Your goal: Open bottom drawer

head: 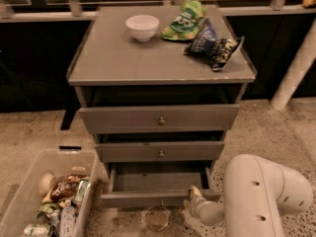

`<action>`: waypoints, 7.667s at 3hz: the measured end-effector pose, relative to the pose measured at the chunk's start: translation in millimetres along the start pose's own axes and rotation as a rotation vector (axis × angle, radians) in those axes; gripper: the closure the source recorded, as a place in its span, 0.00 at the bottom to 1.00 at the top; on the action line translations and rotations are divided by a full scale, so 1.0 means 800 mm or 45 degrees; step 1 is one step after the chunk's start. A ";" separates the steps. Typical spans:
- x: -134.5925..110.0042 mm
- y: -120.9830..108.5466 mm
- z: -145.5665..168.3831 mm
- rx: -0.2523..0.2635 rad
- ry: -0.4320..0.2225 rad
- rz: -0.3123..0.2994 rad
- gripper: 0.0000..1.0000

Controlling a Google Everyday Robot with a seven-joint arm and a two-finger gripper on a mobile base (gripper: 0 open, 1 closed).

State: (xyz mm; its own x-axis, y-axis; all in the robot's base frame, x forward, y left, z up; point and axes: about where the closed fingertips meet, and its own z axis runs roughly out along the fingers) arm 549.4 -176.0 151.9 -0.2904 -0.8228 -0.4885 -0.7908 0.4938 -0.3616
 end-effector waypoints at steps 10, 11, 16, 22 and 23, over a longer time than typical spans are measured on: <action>0.020 0.031 -0.029 -0.030 -0.006 -0.021 1.00; 0.017 0.029 -0.033 -0.030 -0.006 -0.021 1.00; 0.046 0.065 -0.059 -0.061 0.015 -0.061 1.00; 0.063 0.088 -0.081 -0.090 0.028 -0.079 1.00; 0.062 0.087 -0.084 -0.090 0.028 -0.079 1.00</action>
Offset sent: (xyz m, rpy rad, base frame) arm -0.3743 -0.0932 -0.1668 0.1135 0.0877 -0.0047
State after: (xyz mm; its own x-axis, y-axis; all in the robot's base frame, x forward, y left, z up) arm 443.9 -201.2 155.8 -0.2506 -0.8576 -0.4491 -0.8436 0.4210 -0.3334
